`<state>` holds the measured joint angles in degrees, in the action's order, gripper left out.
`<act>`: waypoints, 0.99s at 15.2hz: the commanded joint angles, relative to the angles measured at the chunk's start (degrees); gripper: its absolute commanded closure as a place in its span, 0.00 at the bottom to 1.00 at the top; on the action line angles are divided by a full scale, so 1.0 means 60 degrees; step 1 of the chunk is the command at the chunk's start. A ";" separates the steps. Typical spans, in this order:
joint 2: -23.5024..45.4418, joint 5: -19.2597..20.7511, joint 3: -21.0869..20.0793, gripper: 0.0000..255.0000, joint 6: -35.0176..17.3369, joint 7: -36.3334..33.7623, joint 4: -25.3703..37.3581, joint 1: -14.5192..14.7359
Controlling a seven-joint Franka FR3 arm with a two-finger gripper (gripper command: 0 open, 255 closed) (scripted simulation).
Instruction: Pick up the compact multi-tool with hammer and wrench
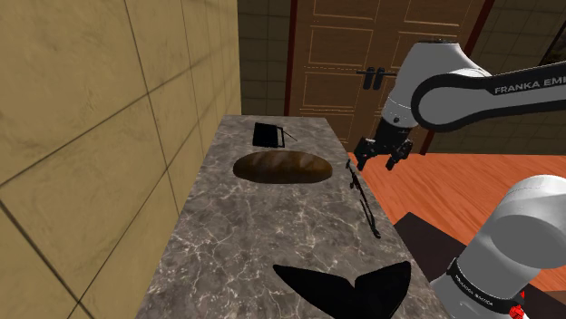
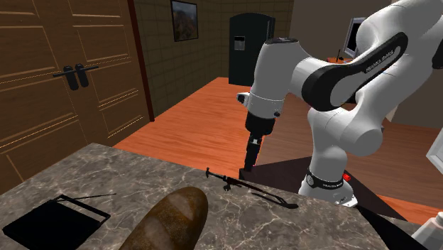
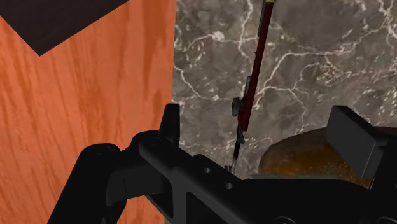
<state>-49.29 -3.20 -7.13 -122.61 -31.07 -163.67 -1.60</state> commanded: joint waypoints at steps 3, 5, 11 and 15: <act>0.0798 -0.0470 -0.0693 0.00 -0.1706 -0.1149 -0.0701 0.0083; 0.0994 -0.0497 -0.0737 0.00 -0.2068 -0.1163 -0.0869 0.0085; 0.1663 -0.0554 -0.0861 0.00 -0.3148 -0.1214 -0.1283 0.0079; 0.1672 -0.0555 -0.0866 1.00 -0.3153 -0.1218 -0.1280 0.0081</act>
<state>-39.31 -6.53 -12.32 -141.46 -38.38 -171.34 -1.12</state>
